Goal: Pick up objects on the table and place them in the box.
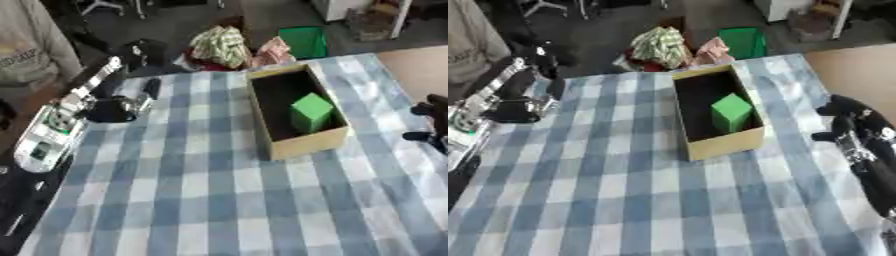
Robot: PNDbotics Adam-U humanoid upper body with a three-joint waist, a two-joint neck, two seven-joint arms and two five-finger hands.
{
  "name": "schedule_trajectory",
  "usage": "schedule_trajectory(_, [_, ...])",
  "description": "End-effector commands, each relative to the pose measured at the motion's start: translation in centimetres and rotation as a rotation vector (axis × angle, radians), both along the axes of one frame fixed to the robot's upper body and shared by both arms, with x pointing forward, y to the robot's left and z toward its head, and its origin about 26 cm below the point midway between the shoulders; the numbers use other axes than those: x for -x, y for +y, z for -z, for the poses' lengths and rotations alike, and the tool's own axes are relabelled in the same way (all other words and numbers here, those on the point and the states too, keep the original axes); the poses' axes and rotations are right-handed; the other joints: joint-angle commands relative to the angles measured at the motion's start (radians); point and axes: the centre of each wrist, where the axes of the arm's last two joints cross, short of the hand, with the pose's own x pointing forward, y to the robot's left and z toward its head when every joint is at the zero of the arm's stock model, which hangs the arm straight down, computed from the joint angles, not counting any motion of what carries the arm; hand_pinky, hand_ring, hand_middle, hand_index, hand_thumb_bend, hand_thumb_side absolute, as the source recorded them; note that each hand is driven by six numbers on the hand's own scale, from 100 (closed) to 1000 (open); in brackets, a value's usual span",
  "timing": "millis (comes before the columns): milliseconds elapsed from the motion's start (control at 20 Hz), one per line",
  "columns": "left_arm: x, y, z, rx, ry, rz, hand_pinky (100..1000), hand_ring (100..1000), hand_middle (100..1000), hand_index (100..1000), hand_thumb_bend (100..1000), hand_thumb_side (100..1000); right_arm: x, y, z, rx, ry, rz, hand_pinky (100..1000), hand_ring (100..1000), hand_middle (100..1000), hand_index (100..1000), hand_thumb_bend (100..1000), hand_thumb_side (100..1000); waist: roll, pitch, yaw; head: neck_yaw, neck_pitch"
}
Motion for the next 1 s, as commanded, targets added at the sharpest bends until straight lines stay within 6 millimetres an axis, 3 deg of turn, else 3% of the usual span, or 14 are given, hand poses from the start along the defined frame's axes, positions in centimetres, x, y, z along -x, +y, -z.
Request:
schedule_trajectory(50, [2.2,0.2,-1.2,0.077,0.005,0.016,837,816,827,878,100,436,0.4,-0.8,-1.2,-0.005,-0.045,0.025,697,1000,746,892,100,505,-0.013,-0.018,0.017,-0.004,0.023])
schedule_trajectory(350, [4.4,-0.6,1.3,0.215,0.126,-0.034,837,803,806,861,100,531,0.8,-1.2,-1.0,-0.034,-0.052,0.065,697,1000,777,912,100,503,-0.035,-0.011,0.066,-0.006,0.076])
schedule_trajectory(650, [5.2,-1.8,2.1,0.263,0.189,-0.036,840,801,800,855,100,580,1.1,-1.4,-0.9,-0.073,-0.057,0.106,697,1000,789,921,100,511,-0.054,-0.004,0.087,-0.033,0.13])
schedule_trajectory(1000, [5.2,-2.5,2.6,0.284,0.239,-0.039,837,793,789,844,100,619,1.3,-1.3,-0.7,-0.091,-0.054,0.122,696,1000,767,914,100,512,-0.072,0.005,0.093,-0.042,0.138])
